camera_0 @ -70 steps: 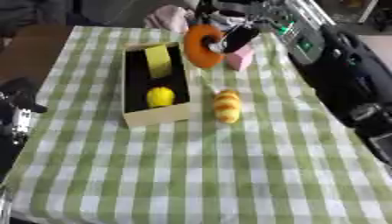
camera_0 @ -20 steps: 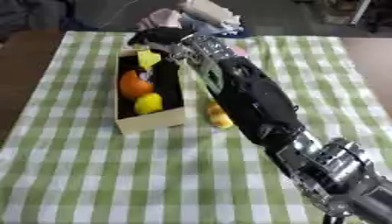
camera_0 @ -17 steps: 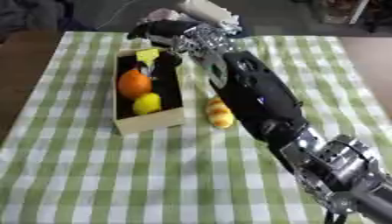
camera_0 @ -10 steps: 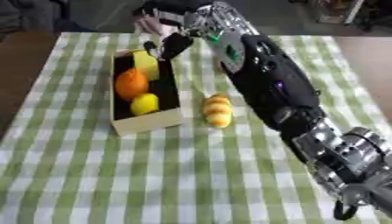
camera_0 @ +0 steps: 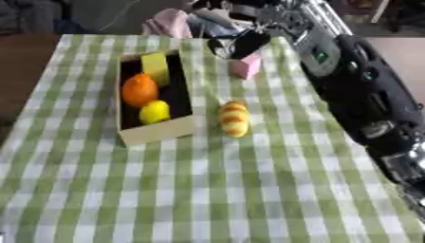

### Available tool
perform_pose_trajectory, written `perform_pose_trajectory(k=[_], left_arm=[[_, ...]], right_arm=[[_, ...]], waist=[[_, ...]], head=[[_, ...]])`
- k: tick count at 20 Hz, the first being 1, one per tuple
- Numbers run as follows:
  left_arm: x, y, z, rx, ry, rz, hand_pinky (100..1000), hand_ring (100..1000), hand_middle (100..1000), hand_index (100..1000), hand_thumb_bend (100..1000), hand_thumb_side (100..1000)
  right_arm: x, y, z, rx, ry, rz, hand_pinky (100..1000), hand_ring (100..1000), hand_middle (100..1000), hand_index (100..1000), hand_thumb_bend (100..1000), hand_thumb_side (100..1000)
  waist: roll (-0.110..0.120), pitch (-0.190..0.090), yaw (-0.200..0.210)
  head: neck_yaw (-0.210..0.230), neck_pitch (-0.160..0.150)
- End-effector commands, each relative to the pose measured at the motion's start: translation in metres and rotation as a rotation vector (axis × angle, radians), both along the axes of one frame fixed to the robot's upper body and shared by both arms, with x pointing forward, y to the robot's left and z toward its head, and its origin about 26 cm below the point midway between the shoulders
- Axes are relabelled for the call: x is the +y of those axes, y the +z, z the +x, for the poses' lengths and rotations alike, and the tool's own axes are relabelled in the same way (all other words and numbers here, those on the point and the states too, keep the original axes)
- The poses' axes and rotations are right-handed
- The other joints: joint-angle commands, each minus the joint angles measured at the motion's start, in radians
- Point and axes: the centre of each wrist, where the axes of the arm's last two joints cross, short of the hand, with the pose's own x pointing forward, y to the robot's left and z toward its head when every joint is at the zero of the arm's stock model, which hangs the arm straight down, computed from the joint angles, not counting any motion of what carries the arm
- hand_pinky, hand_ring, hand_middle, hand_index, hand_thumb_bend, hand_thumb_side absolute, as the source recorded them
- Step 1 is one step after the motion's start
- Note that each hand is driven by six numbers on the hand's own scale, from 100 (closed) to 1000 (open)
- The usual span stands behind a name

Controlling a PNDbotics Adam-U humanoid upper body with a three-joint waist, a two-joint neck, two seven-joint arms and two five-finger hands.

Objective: Pick up objects on the table and place them in the box.

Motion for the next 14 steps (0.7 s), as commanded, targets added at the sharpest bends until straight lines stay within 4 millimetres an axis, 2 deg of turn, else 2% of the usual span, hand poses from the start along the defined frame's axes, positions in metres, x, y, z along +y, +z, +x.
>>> perform_pose_trajectory(k=[1, 3, 4, 7, 14], left_arm=[[0.007, 0.005, -0.001, -0.017, 0.021, 0.024, 729, 549, 709, 840, 240, 778], [0.007, 0.005, -0.002, -0.014, 0.026, 0.025, 729, 549, 709, 840, 241, 778], [0.008, 0.005, -0.002, -0.013, 0.028, 0.026, 729, 549, 710, 840, 242, 778], [0.008, 0.004, -0.002, -0.010, 0.029, 0.028, 730, 549, 710, 841, 244, 779], [0.008, 0.003, -0.002, 0.003, 0.018, 0.041, 731, 553, 713, 841, 249, 785]], right_arm=[[-0.014, 0.017, -0.017, -0.035, 0.012, -0.025, 936, 949, 953, 1000, 100, 334], [-0.022, 0.010, -0.022, -0.012, 0.000, -0.036, 935, 949, 950, 1000, 100, 377], [-0.025, 0.005, -0.024, 0.005, -0.006, -0.039, 933, 948, 949, 1000, 100, 431], [-0.033, -0.012, -0.026, 0.069, -0.016, -0.051, 929, 947, 947, 1000, 100, 518], [-0.038, -0.049, -0.024, 0.220, -0.018, -0.080, 921, 944, 946, 980, 100, 713]], waist=[[0.000, -0.032, -0.004], [0.000, -0.033, -0.008], [0.000, -0.034, -0.010], [0.000, -0.034, -0.013], [0.004, -0.030, -0.013]], head=[[0.012, 0.004], [0.017, 0.006], [0.019, 0.007], [0.023, 0.008], [0.025, 0.011]])
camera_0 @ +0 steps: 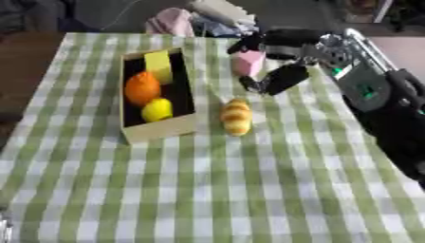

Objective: Pick up objects on the table and place them in the box.

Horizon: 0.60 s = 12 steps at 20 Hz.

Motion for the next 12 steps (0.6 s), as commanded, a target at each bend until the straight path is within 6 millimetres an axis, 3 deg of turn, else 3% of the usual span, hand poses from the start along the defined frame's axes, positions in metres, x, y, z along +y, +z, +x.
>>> perform_pose_trajectory(k=[1, 12], left_arm=[[0.005, 0.007, -0.001, -0.015, 0.003, 0.033, 731, 554, 713, 841, 250, 785], [0.005, 0.007, -0.001, -0.012, -0.010, 0.042, 731, 559, 715, 841, 261, 787]], right_arm=[[-0.005, -0.001, 0.002, 0.027, -0.004, -0.017, 921, 944, 946, 979, 100, 727], [-0.008, -0.030, 0.013, 0.113, -0.035, -0.017, 917, 940, 943, 974, 100, 811]], waist=[[0.004, -0.026, 0.000], [0.010, -0.023, 0.002]], head=[[0.004, 0.003], [0.002, 0.002]])
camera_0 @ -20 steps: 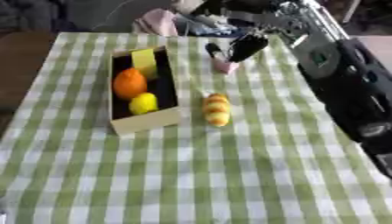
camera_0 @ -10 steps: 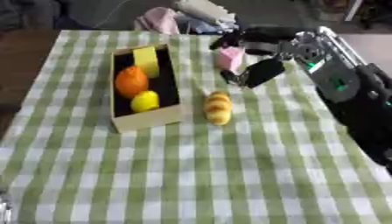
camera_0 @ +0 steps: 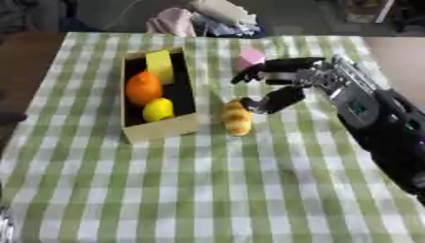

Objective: Pick up objects on the table and place them in the box.

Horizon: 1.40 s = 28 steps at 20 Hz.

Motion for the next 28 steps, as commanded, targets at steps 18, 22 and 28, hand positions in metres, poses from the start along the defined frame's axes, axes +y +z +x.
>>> perform_pose_trajectory(k=[18, 22, 28], left_arm=[[0.004, 0.007, -0.001, -0.018, -0.006, 0.035, 730, 558, 714, 840, 276, 787], [0.004, 0.006, -0.001, -0.015, -0.006, 0.036, 730, 557, 713, 840, 279, 789], [0.004, 0.006, -0.001, -0.013, -0.006, 0.037, 729, 557, 713, 840, 284, 789]], right_arm=[[-0.003, -0.033, 0.016, 0.124, -0.004, -0.134, 922, 947, 948, 943, 100, 1000], [-0.004, -0.037, 0.017, 0.125, 0.001, -0.157, 925, 948, 947, 923, 100, 806], [-0.003, -0.037, 0.017, 0.056, 0.001, -0.191, 919, 931, 931, 862, 100, 285]], waist=[[0.009, -0.022, 0.005], [0.009, -0.021, 0.004], [0.009, -0.021, 0.004]], head=[[-0.002, 0.007], [-0.001, 0.009], [-0.001, 0.010]])
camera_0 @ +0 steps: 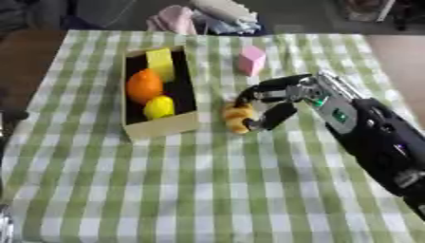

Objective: Pick up objects on the table and place them in the box.

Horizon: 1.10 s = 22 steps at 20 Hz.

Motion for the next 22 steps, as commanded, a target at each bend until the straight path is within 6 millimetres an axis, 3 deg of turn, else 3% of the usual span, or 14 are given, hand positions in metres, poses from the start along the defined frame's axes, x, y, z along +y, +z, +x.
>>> perform_pose_trajectory(k=[1, 6, 11, 22], left_arm=[[0.004, 0.006, -0.001, -0.019, 0.005, 0.022, 730, 556, 713, 840, 286, 790], [0.004, 0.006, -0.001, -0.018, 0.005, 0.022, 729, 556, 713, 839, 289, 790], [0.004, 0.006, -0.001, -0.017, 0.006, 0.021, 728, 555, 712, 838, 293, 790], [0.002, 0.006, -0.001, -0.021, 0.008, 0.015, 726, 553, 711, 837, 300, 790]], right_arm=[[-0.005, 0.000, 0.002, -0.045, -0.015, -0.040, 918, 926, 925, 848, 100, 292], [-0.009, -0.009, 0.004, -0.112, -0.031, -0.038, 905, 901, 886, 766, 100, 305], [-0.012, -0.021, 0.006, -0.198, -0.053, 0.005, 879, 859, 814, 603, 100, 296], [-0.019, -0.050, 0.006, -0.408, -0.108, 0.119, 815, 753, 661, 346, 100, 262]], waist=[[0.010, -0.021, 0.000], [0.010, -0.020, 0.000], [0.010, -0.018, -0.001], [0.013, -0.006, 0.000]], head=[[-0.001, 0.003], [0.000, 0.004], [-0.001, 0.004], [-0.003, 0.002]])
